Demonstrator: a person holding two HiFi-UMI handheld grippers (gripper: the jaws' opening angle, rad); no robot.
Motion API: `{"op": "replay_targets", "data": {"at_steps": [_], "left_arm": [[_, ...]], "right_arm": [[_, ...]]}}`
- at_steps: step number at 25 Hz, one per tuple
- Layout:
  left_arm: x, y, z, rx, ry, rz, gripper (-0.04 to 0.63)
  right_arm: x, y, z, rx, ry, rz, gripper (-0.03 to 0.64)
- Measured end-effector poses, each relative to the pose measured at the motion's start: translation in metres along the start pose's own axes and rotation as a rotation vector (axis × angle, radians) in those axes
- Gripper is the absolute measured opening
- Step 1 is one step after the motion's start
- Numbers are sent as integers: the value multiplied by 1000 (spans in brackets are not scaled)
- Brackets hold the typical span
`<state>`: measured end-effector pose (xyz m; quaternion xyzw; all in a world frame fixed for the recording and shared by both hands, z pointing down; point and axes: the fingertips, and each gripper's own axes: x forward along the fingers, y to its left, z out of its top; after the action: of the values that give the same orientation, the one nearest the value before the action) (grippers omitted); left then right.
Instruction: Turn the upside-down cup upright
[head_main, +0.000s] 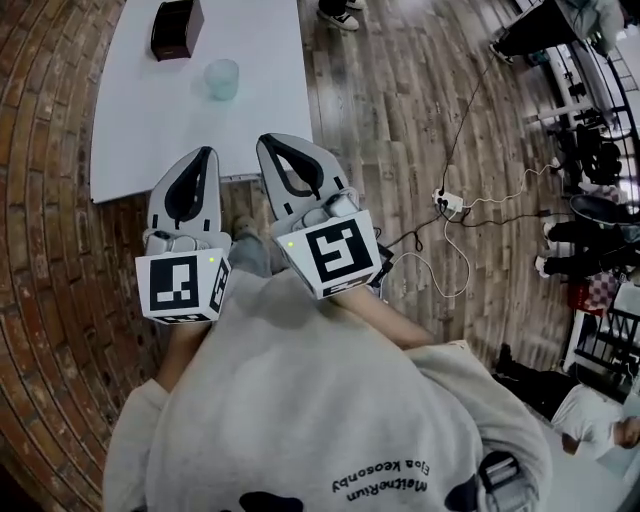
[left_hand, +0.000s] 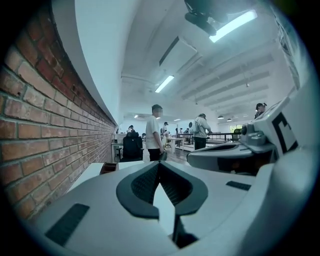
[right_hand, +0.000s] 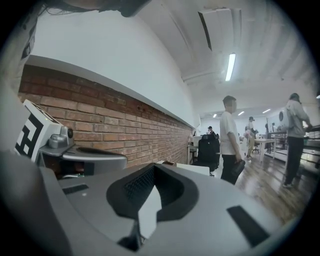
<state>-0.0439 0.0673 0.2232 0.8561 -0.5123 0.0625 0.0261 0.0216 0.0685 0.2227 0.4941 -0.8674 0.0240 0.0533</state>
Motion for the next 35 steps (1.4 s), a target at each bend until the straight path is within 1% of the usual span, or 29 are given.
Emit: {"op": "replay_targets", "data": {"at_steps": [4,9,19,24,27,32,35], "left_arm": [[33,26,0,-2,23,-23,9],[66,48,-3,-8,44,-52,9],[113,90,-11,-13,71,-77,9],[129,102,-13,-16,74,-85,9],[133,106,-18,-27,83,-75,9],[133,112,-32,-47,103,-26,9],[134,114,-41,-55,101,1,9]], "right_arm": [[39,-12,1,13,22,-16,5],[77,-22,-1,23,40,-27,5],[137,-37,-12,57,71,-48,5],[154,-45,-17,64,80,-64,5],[158,-48,-21,60,94,-62,5],[158,-49,-33,54,125,-21,5],[161,-51,-42,43,131,10,5]]}}
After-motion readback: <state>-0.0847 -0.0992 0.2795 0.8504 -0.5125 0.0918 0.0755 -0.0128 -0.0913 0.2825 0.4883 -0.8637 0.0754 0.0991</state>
